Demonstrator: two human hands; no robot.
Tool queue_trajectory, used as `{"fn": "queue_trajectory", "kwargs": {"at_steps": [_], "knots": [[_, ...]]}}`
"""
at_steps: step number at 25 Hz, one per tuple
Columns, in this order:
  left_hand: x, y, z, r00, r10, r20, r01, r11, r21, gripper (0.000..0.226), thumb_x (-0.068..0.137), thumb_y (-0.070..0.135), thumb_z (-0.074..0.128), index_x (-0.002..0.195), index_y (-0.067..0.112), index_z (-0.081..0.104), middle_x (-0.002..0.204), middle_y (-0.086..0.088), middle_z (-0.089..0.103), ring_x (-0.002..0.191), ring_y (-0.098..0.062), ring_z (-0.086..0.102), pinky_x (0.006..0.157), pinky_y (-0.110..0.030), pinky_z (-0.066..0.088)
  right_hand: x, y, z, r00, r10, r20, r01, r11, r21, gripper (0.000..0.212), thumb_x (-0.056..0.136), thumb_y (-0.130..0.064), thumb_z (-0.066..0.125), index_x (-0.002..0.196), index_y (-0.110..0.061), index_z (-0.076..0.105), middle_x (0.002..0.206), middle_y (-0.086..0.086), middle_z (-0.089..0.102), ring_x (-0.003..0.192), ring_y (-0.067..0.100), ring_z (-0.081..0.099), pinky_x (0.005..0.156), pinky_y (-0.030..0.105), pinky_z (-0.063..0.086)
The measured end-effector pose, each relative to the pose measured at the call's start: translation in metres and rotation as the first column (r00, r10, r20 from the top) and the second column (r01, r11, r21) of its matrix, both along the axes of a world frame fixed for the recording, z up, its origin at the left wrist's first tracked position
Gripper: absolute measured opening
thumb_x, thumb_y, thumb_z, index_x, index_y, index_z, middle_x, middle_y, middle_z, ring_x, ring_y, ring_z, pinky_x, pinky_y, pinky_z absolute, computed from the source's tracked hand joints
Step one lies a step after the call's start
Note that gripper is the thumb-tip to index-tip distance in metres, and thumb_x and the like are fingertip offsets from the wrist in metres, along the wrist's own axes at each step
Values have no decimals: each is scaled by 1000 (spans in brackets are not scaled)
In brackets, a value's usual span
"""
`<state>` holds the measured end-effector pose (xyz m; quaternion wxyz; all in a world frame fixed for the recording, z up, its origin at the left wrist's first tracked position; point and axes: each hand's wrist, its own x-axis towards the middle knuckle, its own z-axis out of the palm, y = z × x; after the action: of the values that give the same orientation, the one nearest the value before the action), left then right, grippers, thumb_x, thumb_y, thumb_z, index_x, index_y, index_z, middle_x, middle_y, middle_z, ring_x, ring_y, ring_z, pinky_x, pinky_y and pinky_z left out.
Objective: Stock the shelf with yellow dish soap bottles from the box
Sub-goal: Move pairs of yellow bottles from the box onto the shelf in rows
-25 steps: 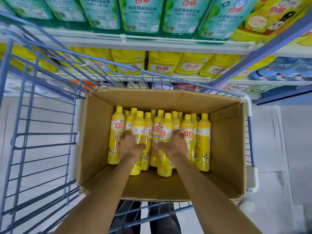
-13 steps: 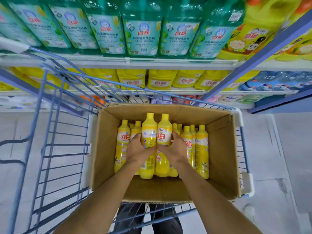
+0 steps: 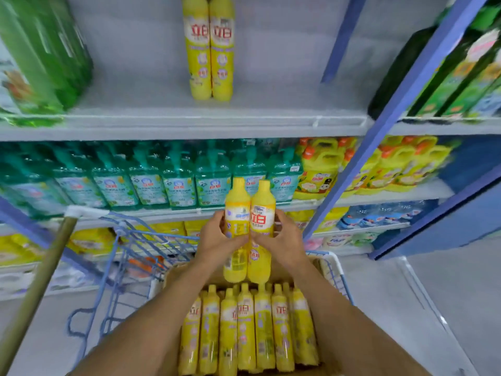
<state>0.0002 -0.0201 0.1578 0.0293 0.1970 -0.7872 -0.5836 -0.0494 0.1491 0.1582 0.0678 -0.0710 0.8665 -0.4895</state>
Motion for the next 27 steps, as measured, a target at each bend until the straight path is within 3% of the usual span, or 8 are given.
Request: {"fn": "queue_trajectory", "kwargs": {"at_steps": [5,10,14,20,24,27], "knots": [[-77,-13,128,967,-6,-257,-26,992,-123,55,64,24,92,111,21,64,95,8,72,88,-7,68,75,-27,56,-76,-13,116,972,-35,-231,0,989,-151,54,69,-37,89,116,-29,65,105,-10,71,90,1,67,75,25,57],[-127,-26,206,916,58,-396,-132,978,-162,61,65,20,93,117,19,63,100,7,72,88,-1,66,73,-18,53,-143,-33,191,940,12,-341,-96,968,-230,56,68,-33,90,117,-28,64,109,-4,72,92,5,70,78,27,60],[-153,-53,244,873,119,-473,-222,961,-167,57,65,16,93,112,21,61,94,11,70,77,12,63,67,-5,49,-184,-69,232,914,102,-392,-211,946,-246,53,70,-26,91,113,-32,61,107,-5,72,92,3,68,78,22,57],[-174,-114,269,837,147,-527,-292,935,-202,60,65,19,93,114,17,58,96,13,68,78,13,62,65,-4,49,-218,-137,255,886,122,-448,-269,921,-282,64,70,-27,91,126,-23,62,116,-1,70,97,10,69,82,25,59],[-188,-140,257,837,176,-518,-306,935,-177,61,64,19,94,112,15,57,94,10,69,76,10,64,60,-7,51,-227,-163,248,877,112,-468,-275,915,-296,59,67,-16,92,111,-37,58,107,-5,71,93,4,69,80,23,59],[-196,-146,229,827,198,-527,-310,941,-133,62,64,20,94,113,17,57,98,6,71,82,6,66,69,-16,56,-232,-174,226,888,103,-449,-254,922,-292,57,68,-20,90,111,-39,58,107,-7,70,94,4,69,84,33,61]]}}
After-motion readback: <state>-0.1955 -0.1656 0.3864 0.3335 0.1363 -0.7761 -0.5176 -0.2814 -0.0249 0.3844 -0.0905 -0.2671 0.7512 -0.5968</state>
